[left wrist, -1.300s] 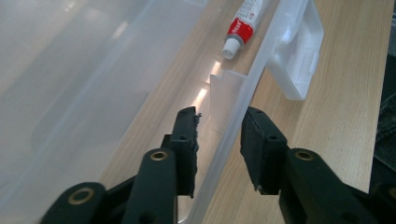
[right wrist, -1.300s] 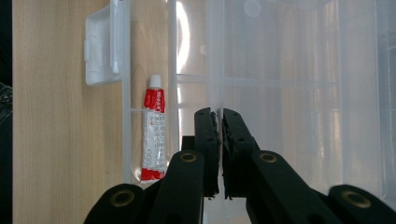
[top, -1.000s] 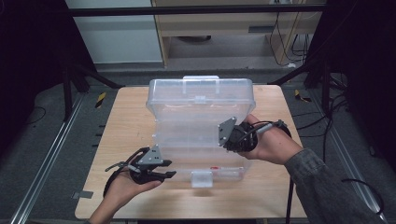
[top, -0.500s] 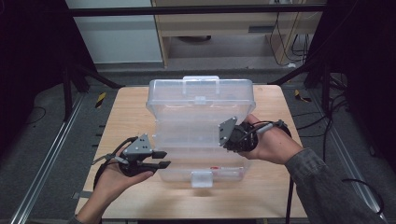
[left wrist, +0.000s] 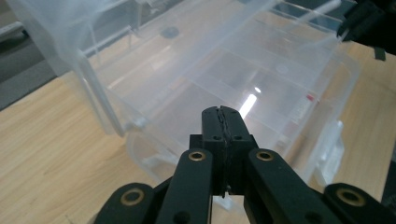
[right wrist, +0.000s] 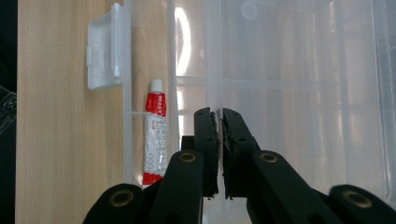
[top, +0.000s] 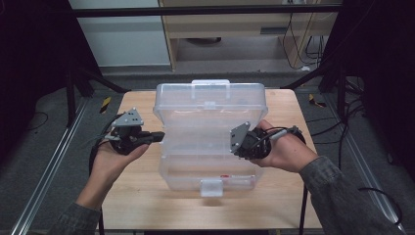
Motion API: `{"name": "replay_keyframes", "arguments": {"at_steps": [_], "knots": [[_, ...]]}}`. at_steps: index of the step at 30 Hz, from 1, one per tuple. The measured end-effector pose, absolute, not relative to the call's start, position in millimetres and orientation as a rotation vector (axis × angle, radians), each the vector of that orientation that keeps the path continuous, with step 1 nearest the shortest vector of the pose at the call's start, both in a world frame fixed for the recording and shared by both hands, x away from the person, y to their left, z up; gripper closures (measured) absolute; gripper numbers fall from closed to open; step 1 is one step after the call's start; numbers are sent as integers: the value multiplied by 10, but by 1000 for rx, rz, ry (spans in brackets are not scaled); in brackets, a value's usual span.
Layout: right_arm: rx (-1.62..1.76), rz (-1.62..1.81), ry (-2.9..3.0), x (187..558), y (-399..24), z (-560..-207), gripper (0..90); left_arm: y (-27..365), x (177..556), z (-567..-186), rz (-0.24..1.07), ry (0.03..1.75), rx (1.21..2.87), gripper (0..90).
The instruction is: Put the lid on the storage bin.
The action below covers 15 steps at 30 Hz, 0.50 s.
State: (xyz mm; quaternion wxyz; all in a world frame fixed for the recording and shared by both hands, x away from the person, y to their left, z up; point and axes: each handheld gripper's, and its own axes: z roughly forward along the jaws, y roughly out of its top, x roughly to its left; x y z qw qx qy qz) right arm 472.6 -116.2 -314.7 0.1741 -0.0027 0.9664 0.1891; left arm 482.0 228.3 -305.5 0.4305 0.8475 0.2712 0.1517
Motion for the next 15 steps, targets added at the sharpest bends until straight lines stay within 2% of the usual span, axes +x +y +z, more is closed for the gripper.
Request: {"name": "replay_keyframes", "arguments": {"at_steps": [15], "knots": [[-8, 545, 2738, 4714, -1174, -3162, 856, 2284, 5030, -2992, 384, 752, 2054, 899]]}}
